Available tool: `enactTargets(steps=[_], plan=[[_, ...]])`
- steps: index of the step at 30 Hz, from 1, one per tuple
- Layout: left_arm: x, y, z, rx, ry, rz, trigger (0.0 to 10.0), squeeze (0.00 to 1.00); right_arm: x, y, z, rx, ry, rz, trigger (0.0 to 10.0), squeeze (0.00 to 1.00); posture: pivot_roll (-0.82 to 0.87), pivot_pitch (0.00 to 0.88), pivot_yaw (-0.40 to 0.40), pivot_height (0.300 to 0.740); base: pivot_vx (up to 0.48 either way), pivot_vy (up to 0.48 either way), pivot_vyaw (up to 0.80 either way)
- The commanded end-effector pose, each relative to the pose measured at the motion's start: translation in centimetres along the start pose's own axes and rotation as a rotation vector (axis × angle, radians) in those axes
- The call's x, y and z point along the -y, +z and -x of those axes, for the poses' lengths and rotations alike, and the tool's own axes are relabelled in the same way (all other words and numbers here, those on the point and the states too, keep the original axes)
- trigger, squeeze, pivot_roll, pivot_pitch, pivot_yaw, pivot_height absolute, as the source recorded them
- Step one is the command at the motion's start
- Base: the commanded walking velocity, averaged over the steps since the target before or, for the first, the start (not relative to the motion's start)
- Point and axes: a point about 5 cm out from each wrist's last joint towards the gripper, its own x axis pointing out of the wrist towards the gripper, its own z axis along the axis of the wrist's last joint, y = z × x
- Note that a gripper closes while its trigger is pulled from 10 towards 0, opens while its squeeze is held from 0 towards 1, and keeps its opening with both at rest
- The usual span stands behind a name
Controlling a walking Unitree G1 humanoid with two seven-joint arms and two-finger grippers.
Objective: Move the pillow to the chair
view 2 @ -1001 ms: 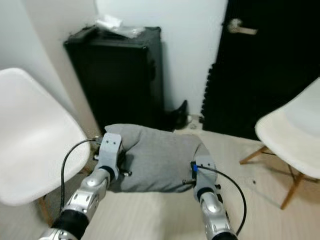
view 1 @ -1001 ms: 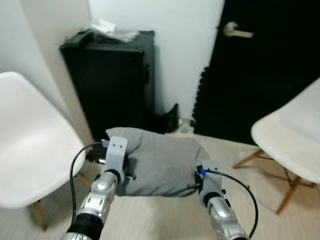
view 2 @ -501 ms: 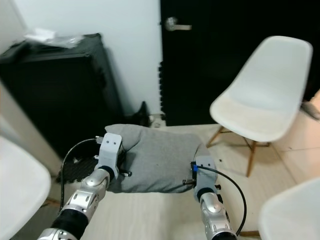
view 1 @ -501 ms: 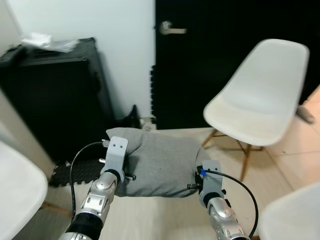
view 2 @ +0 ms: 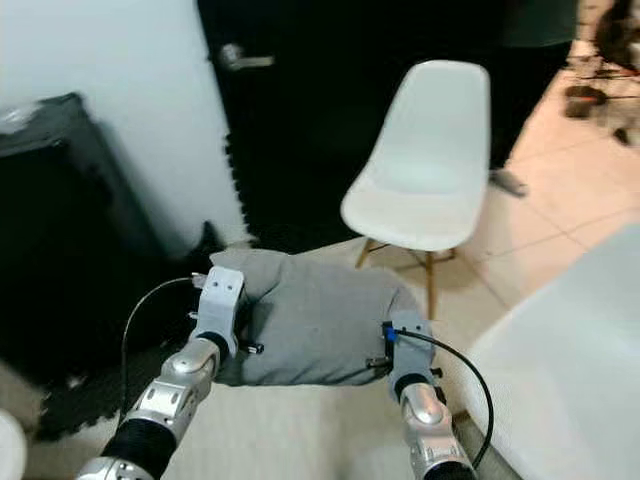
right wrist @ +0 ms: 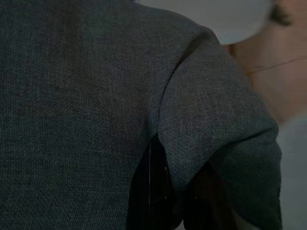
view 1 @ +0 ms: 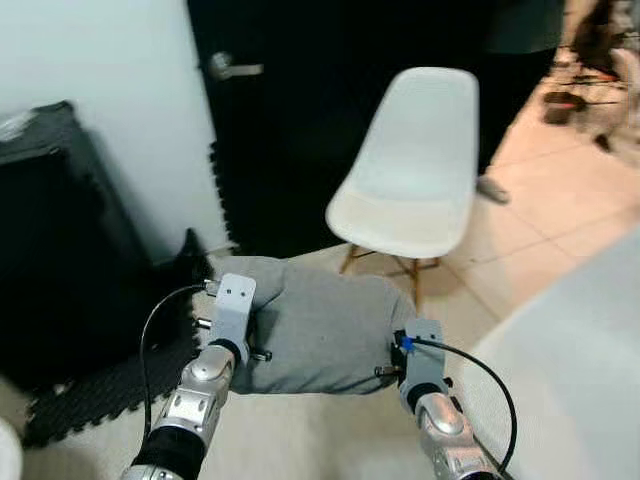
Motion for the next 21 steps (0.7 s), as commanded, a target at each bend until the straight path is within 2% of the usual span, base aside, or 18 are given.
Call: enactTargets(steps=[1, 6, 9, 21], plan=[[-1.21, 0.02, 0.15, 0.017, 0.066, -0.006, 10.0, 0.00, -0.29, -0.38, 0.16, -0.012, 0.007, -0.001, 10.0, 0.00, 0.07, 0.064, 0.047, 0.740, 0.000, 0.000, -0.80], [-1.10, -0.15, 0.27, 0.017, 0.069, 0.016, 10.0, 0.00, -0.53, -0.34, 0.10, -0.013, 0.027, -0.023, 10.0, 0.00, 0.07, 0.065, 0.045, 0.740, 0.000, 0.000, -0.76], [-1.10, -0.20, 0.31, 0.017, 0.074, 0.031, 10.0, 0.00, -0.84, -0.39, 0.01, -0.027, 0.042, 0.020, 10.0, 0.00, 0.08, 0.064, 0.044, 0.740, 0.000, 0.000, 0.00], [-1.22, 0.26, 0.29, 0.040, 0.070, 0.055, 10.0, 0.00, -1.14, 0.08, -0.18, 0.000, 0.046, 0.020, 10.0, 0.00, 0.08, 0.062, 0.049, 0.740, 0.000, 0.000, 0.00]])
